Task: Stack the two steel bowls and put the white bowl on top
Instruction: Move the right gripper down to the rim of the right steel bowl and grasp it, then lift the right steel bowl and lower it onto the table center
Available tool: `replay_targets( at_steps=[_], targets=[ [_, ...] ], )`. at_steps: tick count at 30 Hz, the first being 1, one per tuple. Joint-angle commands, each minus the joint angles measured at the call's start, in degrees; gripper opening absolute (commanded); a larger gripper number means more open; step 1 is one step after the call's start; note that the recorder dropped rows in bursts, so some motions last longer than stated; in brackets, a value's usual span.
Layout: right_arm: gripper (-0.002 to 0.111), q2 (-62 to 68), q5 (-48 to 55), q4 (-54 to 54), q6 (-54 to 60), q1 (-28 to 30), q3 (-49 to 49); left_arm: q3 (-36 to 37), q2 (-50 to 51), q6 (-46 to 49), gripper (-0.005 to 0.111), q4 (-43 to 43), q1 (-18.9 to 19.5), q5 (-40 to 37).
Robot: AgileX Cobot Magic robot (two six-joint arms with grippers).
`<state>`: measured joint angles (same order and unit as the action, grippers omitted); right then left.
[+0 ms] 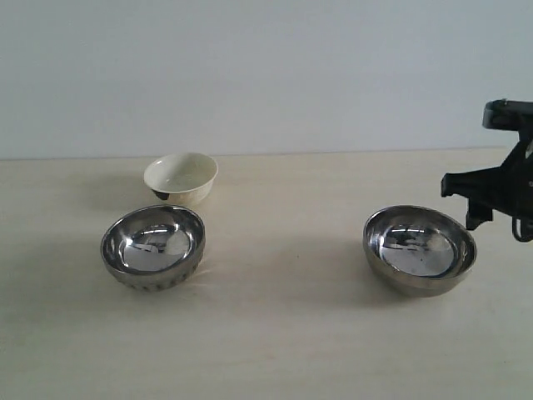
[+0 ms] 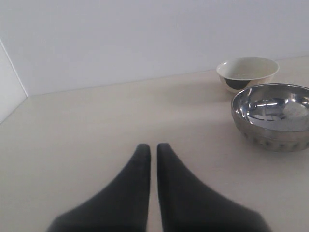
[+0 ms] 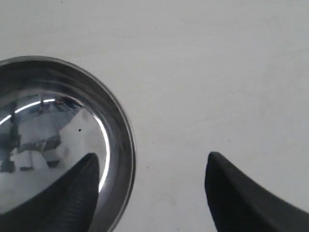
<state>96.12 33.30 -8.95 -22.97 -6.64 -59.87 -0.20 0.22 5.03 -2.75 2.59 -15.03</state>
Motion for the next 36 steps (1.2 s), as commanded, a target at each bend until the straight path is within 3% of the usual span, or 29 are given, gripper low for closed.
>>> replay_targets(
  at_steps=[1,4,14,20,36],
  targets=[
    [0.056,5.0,-3.92,1.15,1.7,0.37,-0.34,0.2,-0.22,-0.56,0.004,0.39,0.14,0.48],
    [0.056,8.69,-6.2,1.57,2.18,0.37,-0.34,0.2,-0.22,-0.56,0.004,0.39,0.14,0.48],
    [0.0,10.9,-8.64,2.48,2.18,0.17,-0.34,0.2,-0.22,-0.56,0.004,0.39,0.14,0.48],
    [0.0,10.65,-7.86,2.8,3.91,-0.78,-0.34,0.2,-0.22,-0.56,0.004,0.39,0.14,0.48],
    [0.0,0.29,1.67,9.36,6.84,-12.6,-6.85,0.2,-0.22,-0.56,0.004,0.39,0.14,0.48]
  ],
)
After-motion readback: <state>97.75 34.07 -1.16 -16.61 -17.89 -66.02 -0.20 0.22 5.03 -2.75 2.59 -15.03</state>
